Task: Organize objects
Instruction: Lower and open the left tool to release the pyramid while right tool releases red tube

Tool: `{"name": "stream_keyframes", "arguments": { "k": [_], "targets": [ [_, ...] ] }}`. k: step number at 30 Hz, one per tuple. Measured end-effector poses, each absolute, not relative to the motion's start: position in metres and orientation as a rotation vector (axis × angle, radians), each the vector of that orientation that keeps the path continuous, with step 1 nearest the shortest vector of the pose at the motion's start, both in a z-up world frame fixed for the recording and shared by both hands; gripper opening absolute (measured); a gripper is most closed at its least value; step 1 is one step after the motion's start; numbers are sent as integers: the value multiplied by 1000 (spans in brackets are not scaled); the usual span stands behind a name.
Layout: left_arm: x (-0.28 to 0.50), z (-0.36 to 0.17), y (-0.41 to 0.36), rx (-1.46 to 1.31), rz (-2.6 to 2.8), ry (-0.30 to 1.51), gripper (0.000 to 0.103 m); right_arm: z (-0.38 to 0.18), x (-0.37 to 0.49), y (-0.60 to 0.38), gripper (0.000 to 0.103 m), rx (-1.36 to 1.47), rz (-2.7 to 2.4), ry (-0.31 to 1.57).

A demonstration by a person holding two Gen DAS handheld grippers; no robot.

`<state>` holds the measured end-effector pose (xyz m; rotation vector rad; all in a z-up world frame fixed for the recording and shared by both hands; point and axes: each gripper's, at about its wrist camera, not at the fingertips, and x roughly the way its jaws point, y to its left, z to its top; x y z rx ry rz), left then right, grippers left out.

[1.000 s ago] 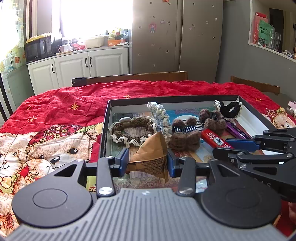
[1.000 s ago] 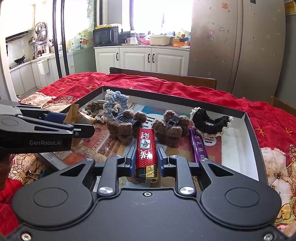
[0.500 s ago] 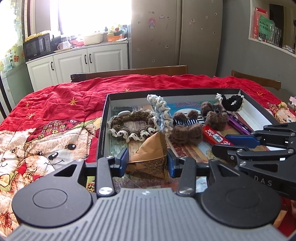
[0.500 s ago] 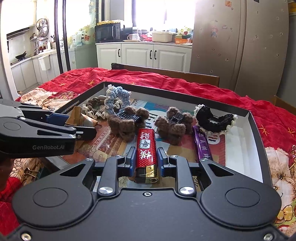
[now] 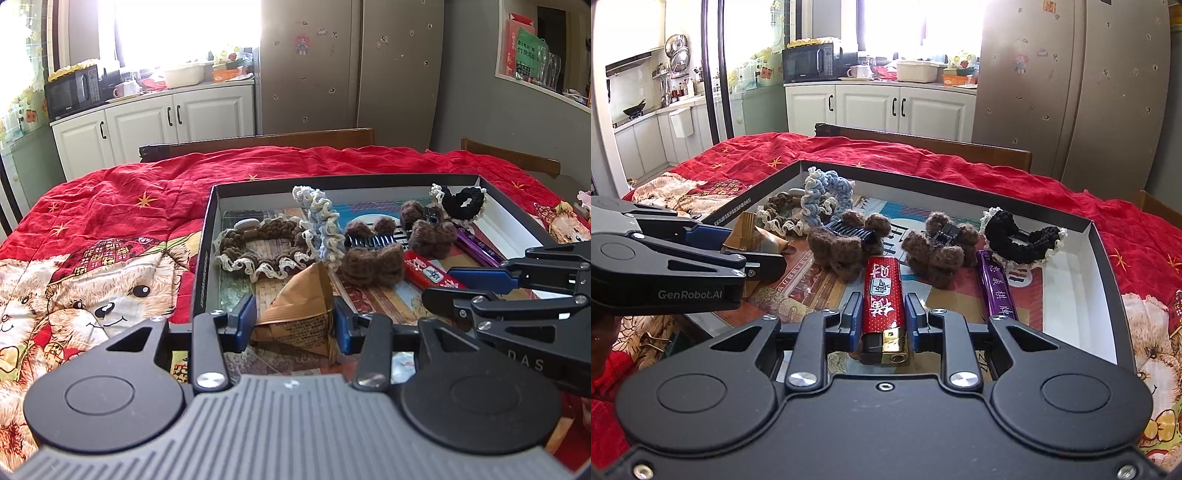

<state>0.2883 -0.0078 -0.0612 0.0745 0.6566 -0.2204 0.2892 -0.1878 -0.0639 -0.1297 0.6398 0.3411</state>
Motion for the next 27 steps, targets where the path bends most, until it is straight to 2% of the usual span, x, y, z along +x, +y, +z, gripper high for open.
{"name": "stream_keyframes", "arguments": {
  "k": [7, 10, 18, 27],
  "targets": [
    [287, -60, -8, 70, -224, 658, 55, -64, 289, -188, 23, -130, 341, 641],
    [286, -59, -8, 72, -225, 651, 61, -63, 288, -188, 23, -134, 340, 639],
    [281, -51, -7, 74, -227, 634, 63, -56, 282, -190, 28, -124, 346, 617],
    [268, -35, -5, 81, -235, 601, 66, -40, 266, -192, 28, -132, 355, 588]
  ]
}}
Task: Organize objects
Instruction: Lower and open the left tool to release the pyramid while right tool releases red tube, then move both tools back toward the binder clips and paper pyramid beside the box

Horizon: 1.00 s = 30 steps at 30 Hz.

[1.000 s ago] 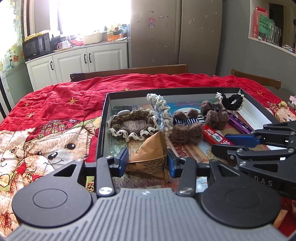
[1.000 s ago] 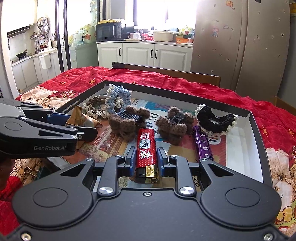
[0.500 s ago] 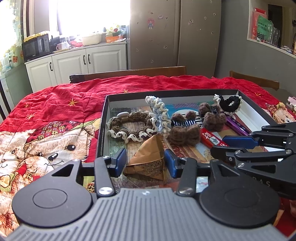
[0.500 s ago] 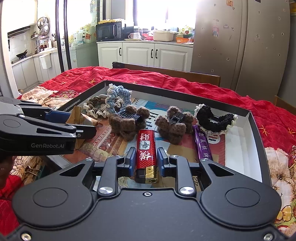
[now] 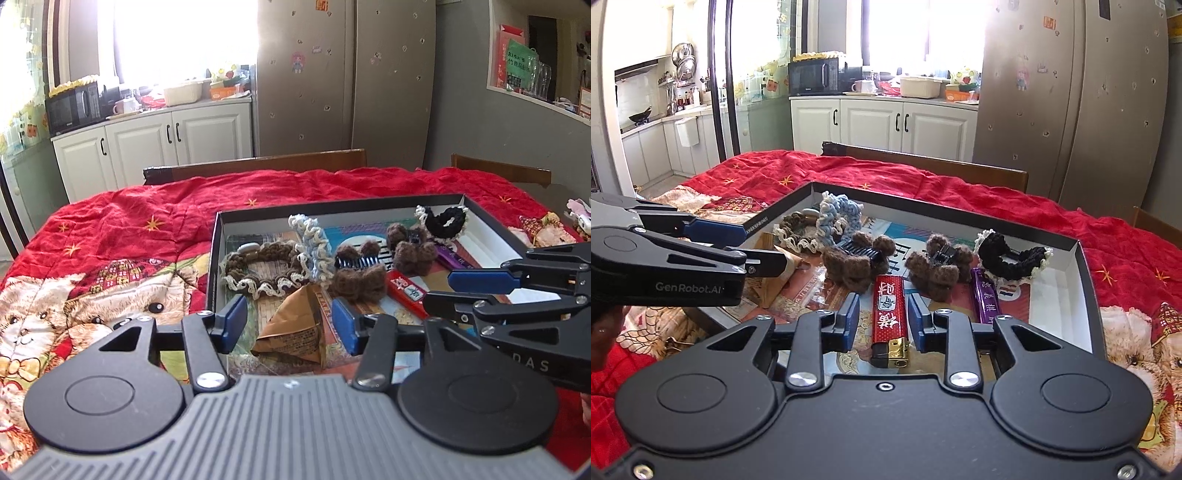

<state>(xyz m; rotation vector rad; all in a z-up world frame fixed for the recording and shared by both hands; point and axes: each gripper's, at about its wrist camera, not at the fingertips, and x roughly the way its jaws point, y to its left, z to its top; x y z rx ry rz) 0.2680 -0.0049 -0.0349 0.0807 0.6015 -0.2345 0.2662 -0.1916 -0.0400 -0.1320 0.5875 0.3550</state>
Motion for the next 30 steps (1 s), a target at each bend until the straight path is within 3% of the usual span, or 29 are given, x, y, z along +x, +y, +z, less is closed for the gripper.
{"name": "stream_keyframes", "arguments": {
  "k": [30],
  "targets": [
    [180, -1, 20, 154, -307, 538, 75, 5, 167, -220, 50, -84, 427, 533]
  ]
}}
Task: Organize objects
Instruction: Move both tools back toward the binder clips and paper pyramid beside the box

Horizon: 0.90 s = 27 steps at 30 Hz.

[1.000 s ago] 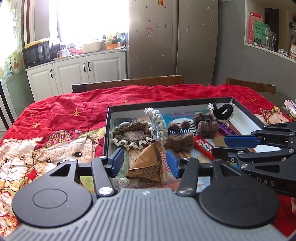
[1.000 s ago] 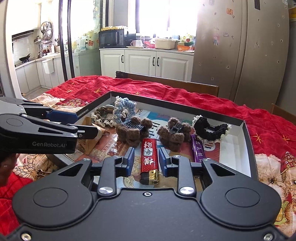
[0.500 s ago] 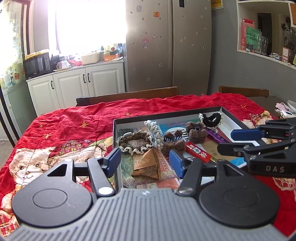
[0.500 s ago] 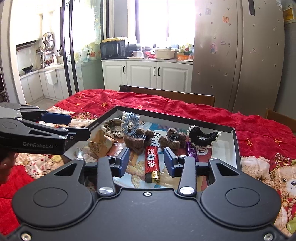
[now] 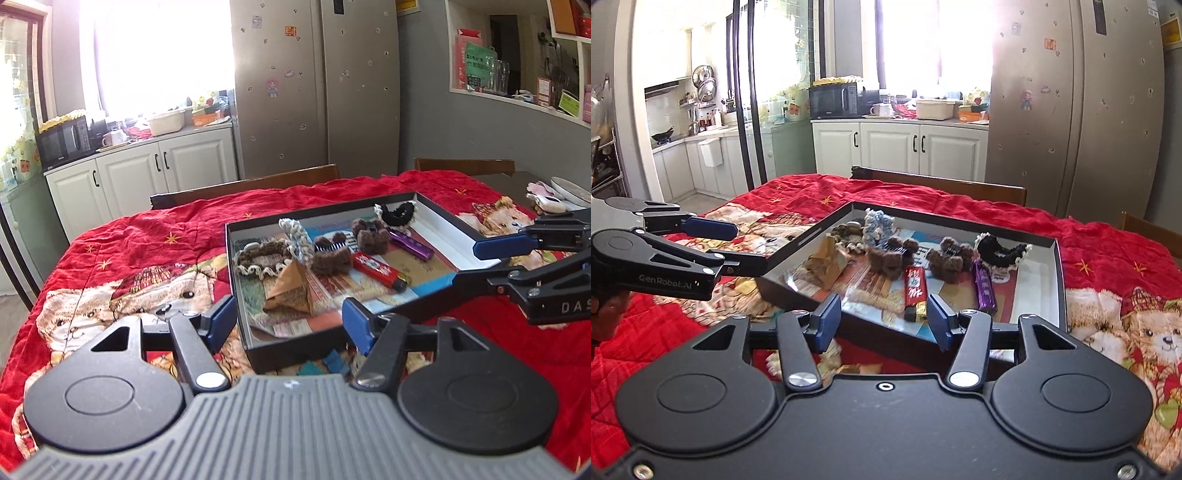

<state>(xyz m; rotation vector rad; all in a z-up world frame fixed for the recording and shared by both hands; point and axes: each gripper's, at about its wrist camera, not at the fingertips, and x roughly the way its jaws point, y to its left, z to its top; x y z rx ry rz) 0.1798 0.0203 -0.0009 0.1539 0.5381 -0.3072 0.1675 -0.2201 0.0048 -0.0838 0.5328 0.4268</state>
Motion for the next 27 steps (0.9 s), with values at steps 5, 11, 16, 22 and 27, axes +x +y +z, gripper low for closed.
{"name": "stream_keyframes", "arguments": {
  "k": [5, 11, 16, 22, 27],
  "targets": [
    [170, -12, 23, 161, -333, 557, 75, -2, 151, -219, 50, -84, 431, 539],
    [168, -33, 26, 166, -354, 584, 75, -16, 140, -217, 50, -78, 424, 545],
    [169, -47, 29, 179, -377, 587, 76, -25, 139, -218, 50, -43, 413, 547],
    [175, -62, 28, 220, -408, 583, 75, -36, 140, -217, 50, -28, 415, 557],
    [182, -72, 26, 239, -435, 589, 69, -42, 141, -210, 50, -47, 419, 563]
  ]
}}
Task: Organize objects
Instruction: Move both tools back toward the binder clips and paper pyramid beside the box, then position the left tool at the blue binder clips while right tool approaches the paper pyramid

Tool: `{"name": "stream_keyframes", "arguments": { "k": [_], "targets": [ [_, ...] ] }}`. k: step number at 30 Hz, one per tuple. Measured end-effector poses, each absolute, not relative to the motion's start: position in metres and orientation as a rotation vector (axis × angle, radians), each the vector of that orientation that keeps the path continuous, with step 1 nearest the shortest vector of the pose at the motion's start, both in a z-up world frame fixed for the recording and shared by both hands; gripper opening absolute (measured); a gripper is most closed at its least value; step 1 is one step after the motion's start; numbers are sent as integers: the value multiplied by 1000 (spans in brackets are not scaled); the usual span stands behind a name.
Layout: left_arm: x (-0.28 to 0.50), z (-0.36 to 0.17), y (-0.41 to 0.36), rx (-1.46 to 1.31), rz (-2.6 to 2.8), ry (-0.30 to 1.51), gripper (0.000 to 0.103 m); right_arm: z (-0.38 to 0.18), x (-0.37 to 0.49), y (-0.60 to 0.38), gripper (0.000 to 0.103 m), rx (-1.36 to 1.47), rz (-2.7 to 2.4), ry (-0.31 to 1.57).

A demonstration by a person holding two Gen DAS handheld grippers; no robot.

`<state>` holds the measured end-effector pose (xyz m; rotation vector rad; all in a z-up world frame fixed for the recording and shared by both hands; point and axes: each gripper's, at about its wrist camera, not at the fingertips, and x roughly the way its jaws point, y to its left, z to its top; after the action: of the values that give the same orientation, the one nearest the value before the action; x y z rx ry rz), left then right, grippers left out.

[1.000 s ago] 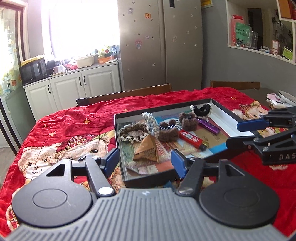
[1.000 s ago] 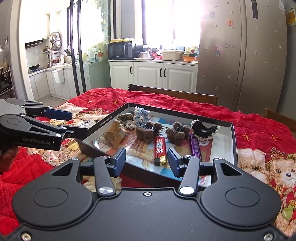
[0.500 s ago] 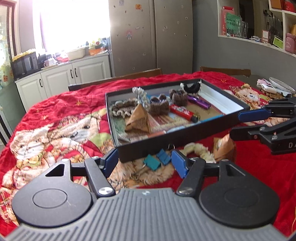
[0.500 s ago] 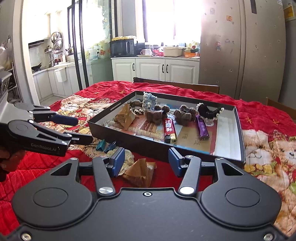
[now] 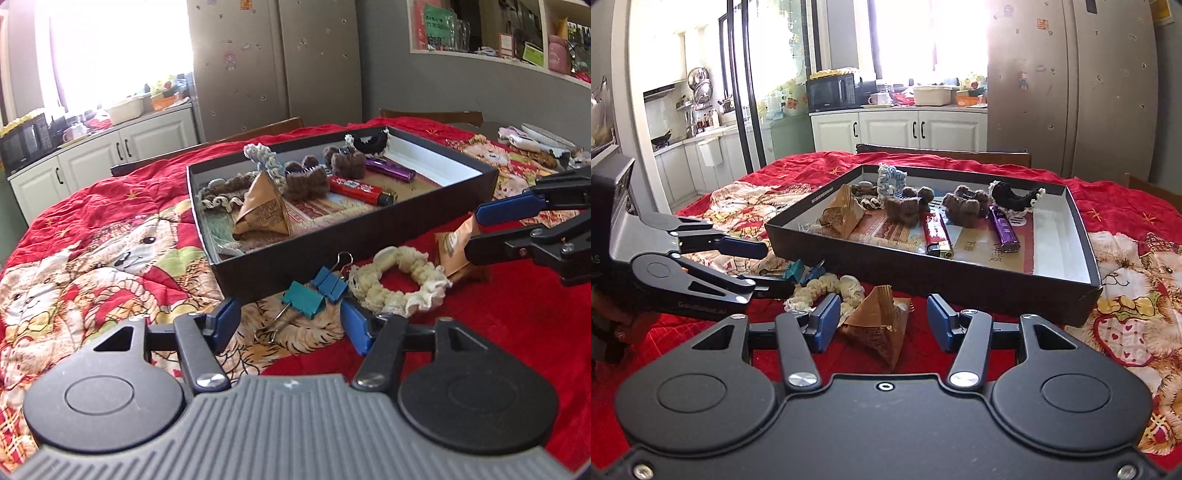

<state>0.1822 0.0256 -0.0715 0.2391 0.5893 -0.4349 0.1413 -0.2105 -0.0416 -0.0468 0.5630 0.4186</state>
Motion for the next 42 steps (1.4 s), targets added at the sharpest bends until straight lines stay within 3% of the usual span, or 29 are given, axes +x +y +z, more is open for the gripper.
{"name": "stream_keyframes", "arguments": {
  "k": [25, 32, 36, 42],
  "targets": [
    [190, -77, 17, 200, -501, 601, 32, -60, 151, -208, 48, -47, 424, 598],
    [187, -77, 15, 206, -490, 597, 31, -60, 151, -208, 47, -45, 425, 597],
    [186, -77, 16, 198, -486, 600, 31, -62, 153, -208, 37, -39, 443, 602],
    [184, -76, 18, 187, -486, 602, 31, -63, 152, -206, 34, -37, 454, 604]
  ]
}}
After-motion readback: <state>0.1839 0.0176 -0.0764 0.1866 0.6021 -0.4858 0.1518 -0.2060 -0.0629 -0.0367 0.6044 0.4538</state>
